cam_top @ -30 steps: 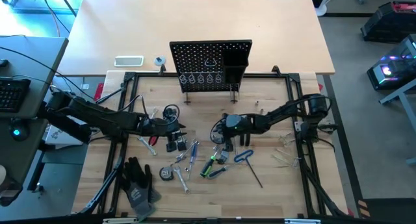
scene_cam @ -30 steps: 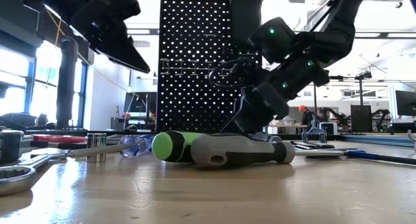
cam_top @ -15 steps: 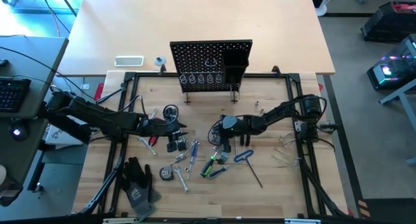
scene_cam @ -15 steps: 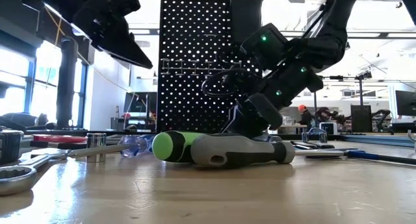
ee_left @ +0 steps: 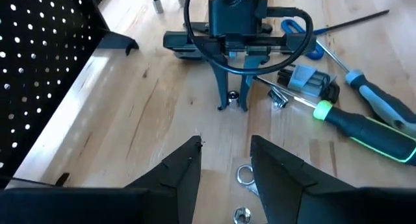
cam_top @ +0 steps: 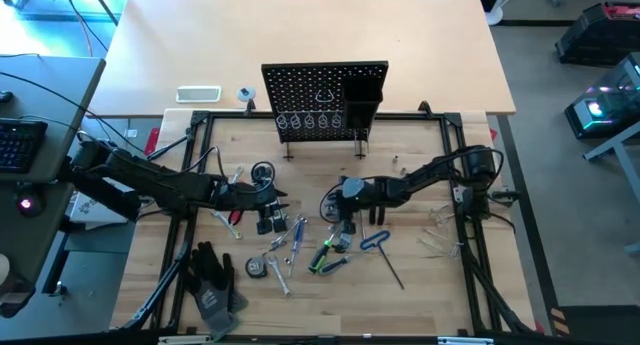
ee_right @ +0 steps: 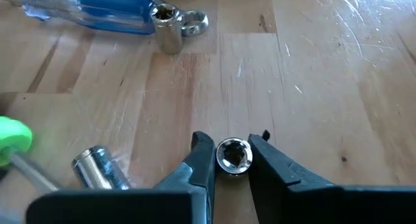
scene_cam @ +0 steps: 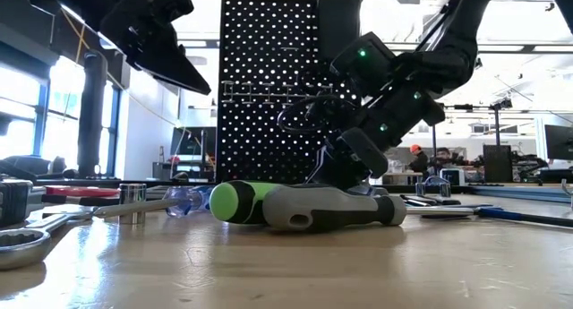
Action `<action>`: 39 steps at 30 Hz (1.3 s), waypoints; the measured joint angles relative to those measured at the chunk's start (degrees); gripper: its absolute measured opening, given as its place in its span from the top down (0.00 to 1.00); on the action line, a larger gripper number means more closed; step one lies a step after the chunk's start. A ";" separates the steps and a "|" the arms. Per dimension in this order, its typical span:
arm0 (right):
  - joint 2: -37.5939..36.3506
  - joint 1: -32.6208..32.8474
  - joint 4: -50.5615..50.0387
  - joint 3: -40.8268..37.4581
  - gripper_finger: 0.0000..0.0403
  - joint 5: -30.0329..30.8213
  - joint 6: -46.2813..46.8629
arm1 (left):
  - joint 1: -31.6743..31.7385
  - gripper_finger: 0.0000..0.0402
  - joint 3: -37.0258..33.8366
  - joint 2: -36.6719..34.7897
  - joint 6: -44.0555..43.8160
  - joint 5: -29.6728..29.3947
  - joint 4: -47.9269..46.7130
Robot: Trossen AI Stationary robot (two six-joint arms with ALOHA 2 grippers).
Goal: Hang tools onto peg board
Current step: Put the socket wrench into the pegboard bin
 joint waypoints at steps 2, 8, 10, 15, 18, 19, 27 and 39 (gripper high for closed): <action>-1.41 0.41 -1.18 -0.14 0.86 0.13 -0.01 | 0.00 0.69 0.00 0.00 0.40 0.00 -0.11; -9.43 1.06 -2.51 -0.17 0.86 0.79 -1.05 | 0.20 0.69 0.00 0.00 1.34 -0.54 0.04; -12.82 1.37 -3.76 -0.17 0.86 1.95 -2.32 | 0.20 0.69 0.00 0.00 1.44 -0.57 0.00; -22.34 1.43 -4.69 -0.11 0.86 4.57 -5.87 | 0.20 0.69 0.00 0.00 2.40 -1.24 0.09; -27.94 1.13 -5.12 -0.13 0.86 6.81 -8.31 | 0.30 0.69 0.00 0.00 2.52 -1.46 0.27; -29.71 0.92 -5.09 -0.12 0.86 7.77 -9.24 | 0.46 0.69 0.00 0.00 2.52 -1.44 0.50; -38.22 -1.31 -10.54 6.18 0.86 14.33 -17.16 | 0.96 0.69 0.00 0.02 3.03 -1.44 0.77; -38.69 -4.45 -26.35 26.82 0.86 20.58 -26.28 | 0.96 0.69 0.00 0.02 3.45 -1.33 1.74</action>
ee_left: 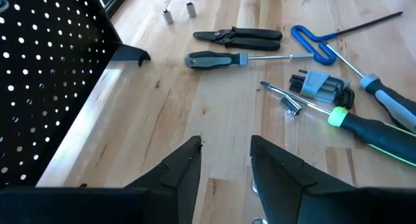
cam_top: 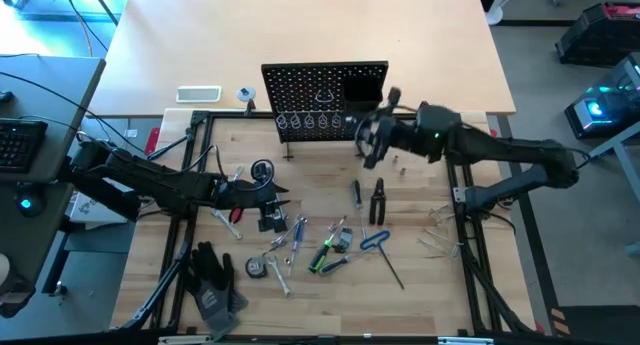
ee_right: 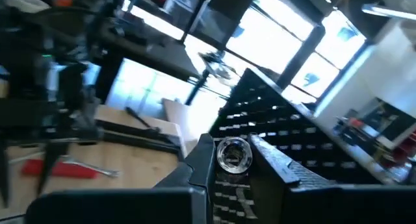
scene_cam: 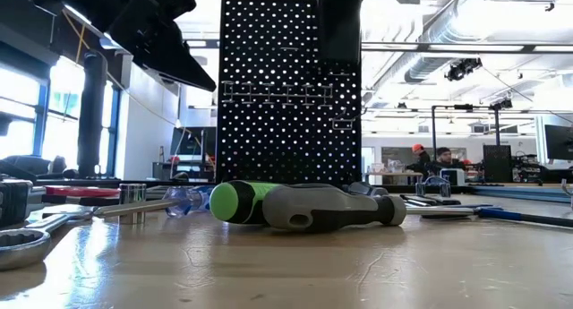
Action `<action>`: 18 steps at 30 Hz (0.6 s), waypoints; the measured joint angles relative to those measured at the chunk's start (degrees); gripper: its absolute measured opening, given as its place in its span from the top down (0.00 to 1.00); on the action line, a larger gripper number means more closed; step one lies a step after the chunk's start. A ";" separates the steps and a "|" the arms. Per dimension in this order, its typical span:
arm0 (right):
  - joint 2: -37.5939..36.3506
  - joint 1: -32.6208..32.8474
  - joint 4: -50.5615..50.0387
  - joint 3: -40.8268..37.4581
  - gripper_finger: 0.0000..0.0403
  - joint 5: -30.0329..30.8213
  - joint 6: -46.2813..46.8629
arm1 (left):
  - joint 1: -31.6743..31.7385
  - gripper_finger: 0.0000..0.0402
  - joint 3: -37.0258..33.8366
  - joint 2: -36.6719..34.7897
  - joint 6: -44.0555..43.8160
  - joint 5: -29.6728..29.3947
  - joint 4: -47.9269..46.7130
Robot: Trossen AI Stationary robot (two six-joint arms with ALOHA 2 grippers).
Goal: Hang tools onto peg board
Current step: Put the socket wrench into the pegboard bin
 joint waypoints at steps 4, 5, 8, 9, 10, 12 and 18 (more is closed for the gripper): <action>0.11 -3.74 -4.97 4.23 0.86 0.43 1.05 | 0.00 0.69 0.00 0.00 0.16 0.02 0.00; 0.25 -4.86 -5.89 4.93 0.86 0.43 1.38 | 0.00 0.69 0.00 0.00 0.14 0.02 0.00; 0.99 -8.17 -9.01 6.89 0.86 0.27 2.87 | 0.00 0.69 0.00 -0.01 0.14 0.02 0.03; 1.28 -9.39 -9.97 7.63 0.86 -0.23 3.73 | 0.00 0.69 0.00 -0.02 0.14 0.02 0.10; 1.63 -10.57 -11.34 8.25 0.86 -1.08 4.46 | 0.00 0.69 0.00 0.00 0.14 0.02 0.11; 2.56 -12.65 -12.98 9.57 0.86 -2.74 6.29 | 0.00 0.69 0.00 0.00 0.03 0.02 0.53; 5.51 -16.56 -18.29 12.19 0.84 -5.05 9.02 | 0.00 0.69 0.00 0.00 -0.06 0.04 1.02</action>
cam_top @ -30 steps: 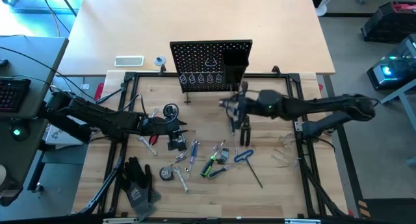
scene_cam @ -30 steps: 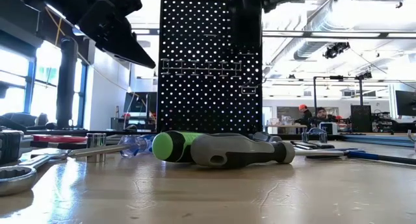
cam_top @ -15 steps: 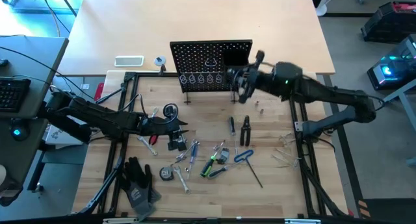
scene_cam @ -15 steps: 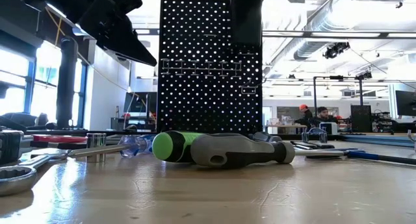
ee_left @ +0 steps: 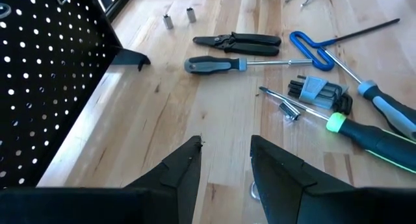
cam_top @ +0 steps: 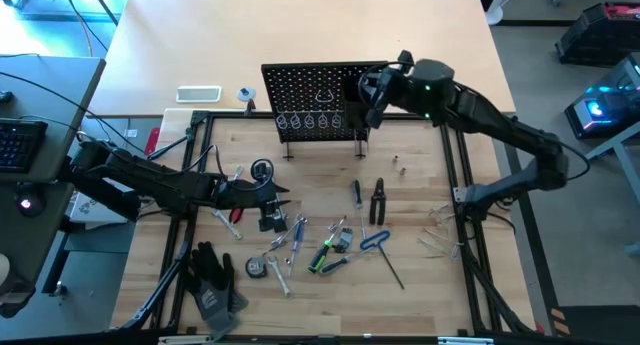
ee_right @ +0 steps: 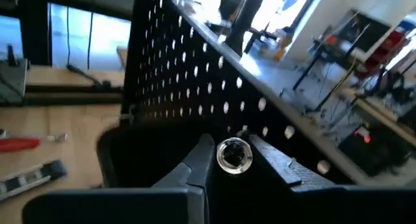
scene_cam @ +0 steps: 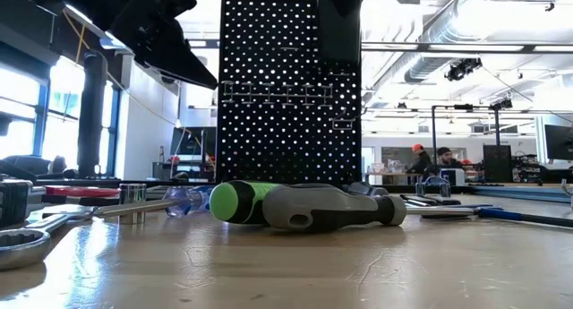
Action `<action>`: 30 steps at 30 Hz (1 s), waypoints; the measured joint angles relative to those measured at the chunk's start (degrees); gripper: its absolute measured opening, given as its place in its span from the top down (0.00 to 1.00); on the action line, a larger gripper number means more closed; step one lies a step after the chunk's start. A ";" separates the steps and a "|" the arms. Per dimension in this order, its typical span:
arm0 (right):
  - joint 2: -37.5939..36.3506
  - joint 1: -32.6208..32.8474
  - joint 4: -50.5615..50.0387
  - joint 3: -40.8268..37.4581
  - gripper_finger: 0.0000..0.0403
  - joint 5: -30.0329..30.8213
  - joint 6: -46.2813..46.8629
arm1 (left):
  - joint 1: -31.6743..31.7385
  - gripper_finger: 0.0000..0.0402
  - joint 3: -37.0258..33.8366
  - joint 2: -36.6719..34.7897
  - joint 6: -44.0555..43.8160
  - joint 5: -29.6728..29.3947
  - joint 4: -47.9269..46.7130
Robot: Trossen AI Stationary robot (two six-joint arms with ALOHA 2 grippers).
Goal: Hang tools onto peg board
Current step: Put the socket wrench into the pegboard bin
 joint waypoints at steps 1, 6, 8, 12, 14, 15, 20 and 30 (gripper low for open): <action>0.34 -0.30 -0.39 0.34 0.84 -0.80 0.38 | 0.00 0.69 0.00 0.00 0.00 0.00 0.05; 0.60 -0.79 -0.73 0.44 0.84 -2.36 1.15 | 0.00 0.69 0.00 0.00 0.04 -0.15 0.26; 0.60 -0.75 -0.69 0.42 0.84 -2.77 0.91 | 0.07 0.69 0.00 0.00 0.05 -0.15 0.27; 0.53 -0.68 -0.76 0.42 0.81 -3.07 0.79 | 0.75 0.69 0.00 0.00 0.02 -0.16 0.25; 0.53 -0.68 -0.76 0.42 0.77 -3.02 0.80 | 0.80 0.69 0.00 0.00 0.02 -0.20 0.25; 0.51 -0.68 -0.77 0.42 0.75 -3.03 0.81 | 0.92 0.69 0.00 0.00 0.04 -0.20 0.26; 0.49 -0.68 -1.00 0.40 0.65 -3.02 0.96 | 1.07 0.69 0.00 0.00 0.00 -0.17 0.23; -4.59 1.18 -2.68 0.18 0.58 -1.26 -0.36 | 1.07 0.69 0.00 0.00 0.02 -0.20 0.21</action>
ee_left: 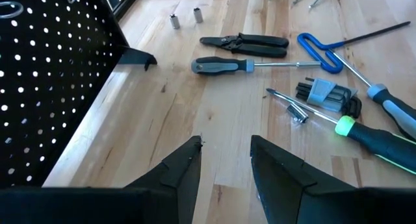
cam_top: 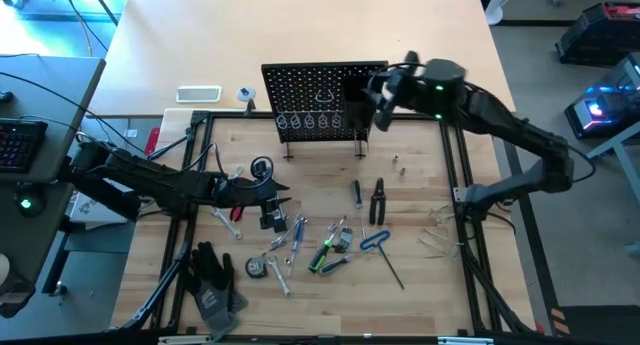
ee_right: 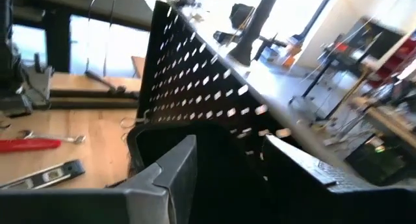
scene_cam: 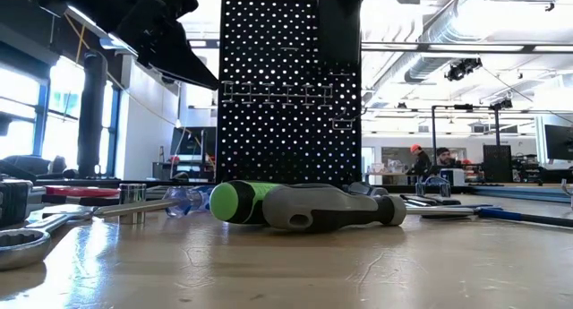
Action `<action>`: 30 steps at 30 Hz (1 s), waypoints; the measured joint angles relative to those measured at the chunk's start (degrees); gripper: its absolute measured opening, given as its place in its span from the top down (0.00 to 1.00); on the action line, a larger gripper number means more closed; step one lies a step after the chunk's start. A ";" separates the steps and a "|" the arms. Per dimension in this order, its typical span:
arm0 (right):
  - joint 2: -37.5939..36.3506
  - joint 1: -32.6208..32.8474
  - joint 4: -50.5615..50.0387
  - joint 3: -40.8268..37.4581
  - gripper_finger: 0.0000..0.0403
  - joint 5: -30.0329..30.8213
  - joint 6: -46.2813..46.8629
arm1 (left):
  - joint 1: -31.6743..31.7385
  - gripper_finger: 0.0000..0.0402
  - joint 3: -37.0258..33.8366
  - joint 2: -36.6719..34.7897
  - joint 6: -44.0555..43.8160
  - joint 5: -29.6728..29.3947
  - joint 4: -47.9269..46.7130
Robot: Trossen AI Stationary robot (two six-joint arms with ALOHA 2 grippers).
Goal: Hang tools onto peg board
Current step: Put the socket wrench into the pegboard bin
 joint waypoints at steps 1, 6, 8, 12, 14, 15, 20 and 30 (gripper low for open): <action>-1.25 0.56 -0.48 0.01 0.58 1.08 -0.33 | 0.00 0.69 0.00 0.00 -0.01 0.00 0.01; -6.91 3.83 -8.21 0.04 0.58 6.77 1.54 | 0.00 0.69 0.00 0.00 -0.02 0.00 -0.03; -8.70 5.12 -12.79 0.04 0.58 8.68 4.34 | 0.00 0.69 0.00 0.00 0.01 0.00 -0.01; -10.93 7.33 -21.64 -1.20 0.58 11.78 11.30 | 0.28 0.69 0.00 -0.02 0.48 0.03 0.04; -11.58 8.47 -25.03 -2.88 0.58 13.36 14.79 | 0.68 0.69 0.00 0.00 0.48 0.07 0.04; -11.90 9.03 -26.63 -3.92 0.58 14.09 16.49 | 0.83 0.69 0.00 0.00 0.48 0.13 0.03; -13.43 10.98 -32.61 -10.84 0.58 15.94 25.52 | 1.18 0.69 0.00 0.00 0.52 0.50 0.01; -18.44 12.90 -24.60 -35.89 0.58 15.66 39.87 | 1.38 0.69 0.00 0.00 1.49 0.63 0.04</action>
